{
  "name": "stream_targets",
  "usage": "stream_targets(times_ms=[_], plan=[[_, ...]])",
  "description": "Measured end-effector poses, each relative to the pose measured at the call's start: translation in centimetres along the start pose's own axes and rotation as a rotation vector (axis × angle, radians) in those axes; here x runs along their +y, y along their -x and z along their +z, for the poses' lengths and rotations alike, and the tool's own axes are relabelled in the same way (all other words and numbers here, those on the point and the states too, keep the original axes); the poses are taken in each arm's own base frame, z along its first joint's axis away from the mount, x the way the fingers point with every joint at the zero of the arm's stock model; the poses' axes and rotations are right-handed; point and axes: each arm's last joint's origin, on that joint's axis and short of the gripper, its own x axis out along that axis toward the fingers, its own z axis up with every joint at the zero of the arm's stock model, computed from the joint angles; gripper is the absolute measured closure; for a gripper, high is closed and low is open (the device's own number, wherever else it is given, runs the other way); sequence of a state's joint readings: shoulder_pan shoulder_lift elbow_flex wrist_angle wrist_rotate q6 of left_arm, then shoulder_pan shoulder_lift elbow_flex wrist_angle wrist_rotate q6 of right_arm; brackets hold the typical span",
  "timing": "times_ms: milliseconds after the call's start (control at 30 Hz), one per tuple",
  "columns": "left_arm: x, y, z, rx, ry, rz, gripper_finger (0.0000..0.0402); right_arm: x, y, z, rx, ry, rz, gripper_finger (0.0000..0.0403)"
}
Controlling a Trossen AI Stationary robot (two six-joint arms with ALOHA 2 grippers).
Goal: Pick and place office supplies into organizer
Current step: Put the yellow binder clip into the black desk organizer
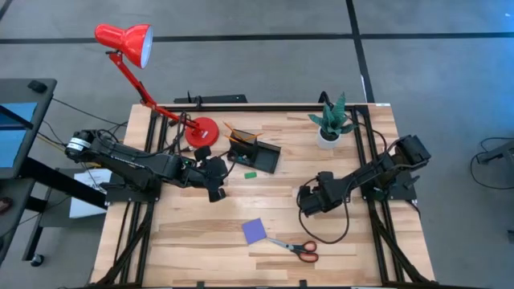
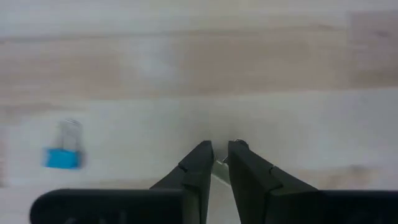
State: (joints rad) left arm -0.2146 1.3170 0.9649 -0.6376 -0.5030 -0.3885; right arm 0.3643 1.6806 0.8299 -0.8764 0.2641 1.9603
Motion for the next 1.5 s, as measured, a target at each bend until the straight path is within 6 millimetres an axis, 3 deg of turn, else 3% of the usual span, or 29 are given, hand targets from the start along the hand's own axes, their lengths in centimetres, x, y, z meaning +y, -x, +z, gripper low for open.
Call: stream_targets(times_ms=[200, 400, 600, 833, 1033, 1200, 1333, 1500], plan=[[0.0, 0.0, 0.0, 0.000, 0.018, 0.000, 0.0272, -0.2, 1.0, 0.6, -0.039, 0.072, 0.052, 0.0351], [0.0, 0.0, 0.0, 0.000, 0.018, -0.001, 0.0272, -0.1, 1.9, 1.1, -0.031, 0.282, 0.107, 0.0339], [0.0, 0.0, 0.0, 0.002, 0.008, -0.005, 0.0272, 0.1, 2.2, 1.6, -0.032, 0.492, 0.136, 0.0311], [-0.6, -0.7, -0.4, 0.076, 0.022, -0.090, 0.0272, 1.7, 3.2, 2.8, -0.049, 0.639, 0.207, 0.0275], [-2.6, -4.3, 0.6, 0.053, 0.000, -0.257, 0.0272, 2.7, 7.0, 4.9, -0.148, 0.773, 0.294, 0.0264], [-5.1, -8.1, 3.1, -0.197, -0.053, -0.350, 0.0272, 1.5, 9.8, 6.2, -0.249, 0.773, 0.380, 0.0268], [-6.8, -10.1, 5.7, -0.324, -0.097, -0.484, 0.0271, -0.4, 10.9, 6.7, -0.287, 0.756, 0.357, 0.0272], [-9.7, -14.2, 7.2, -0.278, -0.216, -0.496, 0.0254, -2.0, 11.1, 7.2, -0.338, 0.718, 0.320, 0.0273]])
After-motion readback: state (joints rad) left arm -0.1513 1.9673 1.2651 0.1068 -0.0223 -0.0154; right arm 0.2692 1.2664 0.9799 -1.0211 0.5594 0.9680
